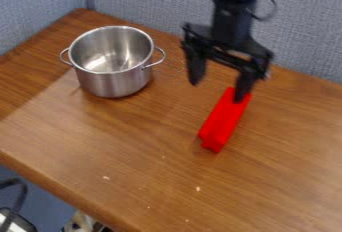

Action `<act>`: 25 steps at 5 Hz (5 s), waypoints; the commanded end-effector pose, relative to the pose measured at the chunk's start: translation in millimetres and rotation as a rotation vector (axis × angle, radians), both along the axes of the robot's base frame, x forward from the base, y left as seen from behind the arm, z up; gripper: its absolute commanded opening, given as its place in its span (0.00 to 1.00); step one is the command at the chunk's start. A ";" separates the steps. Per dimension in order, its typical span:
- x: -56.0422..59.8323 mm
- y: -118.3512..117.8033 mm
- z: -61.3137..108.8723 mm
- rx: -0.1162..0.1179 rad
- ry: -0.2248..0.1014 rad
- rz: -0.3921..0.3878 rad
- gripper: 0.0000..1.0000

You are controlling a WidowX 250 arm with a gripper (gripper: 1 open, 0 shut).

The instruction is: Put the red object in the metal pot

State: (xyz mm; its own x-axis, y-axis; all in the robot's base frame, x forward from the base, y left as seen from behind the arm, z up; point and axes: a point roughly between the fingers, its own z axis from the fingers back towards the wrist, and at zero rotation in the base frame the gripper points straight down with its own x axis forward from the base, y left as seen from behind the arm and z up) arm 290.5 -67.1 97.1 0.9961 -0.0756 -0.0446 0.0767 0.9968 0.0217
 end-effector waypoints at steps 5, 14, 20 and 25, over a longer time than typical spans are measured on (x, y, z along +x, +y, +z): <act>4.8 -7.1 -44.9 0.078 -0.053 0.013 1.00; 5.3 32.1 -35.0 0.110 -0.017 0.066 0.00; 27.3 144.1 41.2 0.061 -0.102 0.322 0.00; 31.4 198.4 -7.6 0.139 -0.028 0.388 1.00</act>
